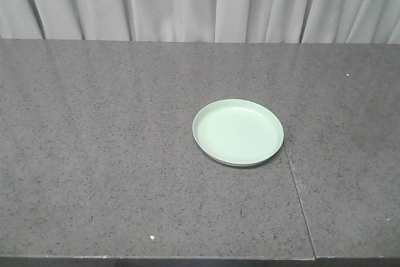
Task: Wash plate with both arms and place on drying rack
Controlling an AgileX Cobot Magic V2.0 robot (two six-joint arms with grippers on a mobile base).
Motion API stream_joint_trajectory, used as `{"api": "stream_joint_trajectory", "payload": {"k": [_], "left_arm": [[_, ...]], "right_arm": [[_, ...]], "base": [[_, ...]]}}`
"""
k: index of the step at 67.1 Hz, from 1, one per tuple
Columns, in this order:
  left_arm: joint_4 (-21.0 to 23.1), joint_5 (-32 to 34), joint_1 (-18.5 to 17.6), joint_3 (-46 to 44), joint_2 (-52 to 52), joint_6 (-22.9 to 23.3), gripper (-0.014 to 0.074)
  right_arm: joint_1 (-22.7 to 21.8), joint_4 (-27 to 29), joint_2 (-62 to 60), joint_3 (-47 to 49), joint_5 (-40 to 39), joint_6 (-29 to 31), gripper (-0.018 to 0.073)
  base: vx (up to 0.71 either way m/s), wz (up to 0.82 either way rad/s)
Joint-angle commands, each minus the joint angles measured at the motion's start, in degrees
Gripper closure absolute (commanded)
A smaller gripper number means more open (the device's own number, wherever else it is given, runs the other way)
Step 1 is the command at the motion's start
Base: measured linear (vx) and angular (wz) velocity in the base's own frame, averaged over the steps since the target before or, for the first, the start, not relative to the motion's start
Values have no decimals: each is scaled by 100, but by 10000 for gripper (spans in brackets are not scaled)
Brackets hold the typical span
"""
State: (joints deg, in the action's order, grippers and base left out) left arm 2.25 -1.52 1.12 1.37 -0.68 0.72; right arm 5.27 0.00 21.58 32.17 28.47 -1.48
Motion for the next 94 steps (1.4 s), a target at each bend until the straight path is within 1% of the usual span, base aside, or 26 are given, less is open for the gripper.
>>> {"api": "stream_joint_trajectory", "payload": {"k": [1, 6, 10, 25, 33, 46, 55, 59, 63, 67, 74, 82, 88, 94], "left_arm": [[19, 420, -10, -158, -80, 30, 603], [19, 420, -10, -158, -80, 30, 603], [19, 420, -10, -158, -80, 30, 603], [19, 420, -10, -158, -80, 30, 603], [19, 420, -10, -158, -80, 30, 603], [19, 420, -10, -158, -80, 30, 603], [19, 420, -10, -158, -80, 30, 603], [19, 420, -10, -158, -80, 30, 603], [19, 420, -10, -158, -80, 30, 603], [19, 420, -10, -158, -80, 30, 603], [19, 420, -10, -158, -80, 30, 603], [19, 420, -10, -158, -80, 30, 603], [19, 420, -10, -158, -80, 30, 603], [19, 420, -10, -158, -80, 30, 603]], "right_arm": [[-23, 130, 563, 607, 142, 42, 536], [-23, 185, 929, 901, 443, 148, 498], [-23, 305, 1205, 1093, 590, 340, 447], [-23, 994, 2175, 1628, 941, 1120, 197], [-23, 1143, 2649, 1906, 1193, 1413, 127], [-21, 1143, 3480, 2361, 1585, 1805, 120], [-16, 1143, 3991, 2602, 1713, 1901, 120], [58, 1124, 4223, 2721, 1784, 1990, 120], [233, 1070, 4443, 2843, 1802, 2018, 120], [393, 993, 4677, 3000, 1802, 1958, 120], [546, 922, 5099, 3339, 1932, 1775, 120], [552, 921, 5593, 3741, 2160, 1539, 122], [552, 773, 5966, 4015, 2248, 1203, 121], [545, 669, 6320, 4228, 2272, 1027, 121]], "base": [[0, 0], [0, 0], [0, 0], [0, 0], [0, 0], [0, 0], [0, 0], [0, 0], [0, 0], [0, 0], [0, 0], [0, 0], [0, 0], [0, 0]]}}
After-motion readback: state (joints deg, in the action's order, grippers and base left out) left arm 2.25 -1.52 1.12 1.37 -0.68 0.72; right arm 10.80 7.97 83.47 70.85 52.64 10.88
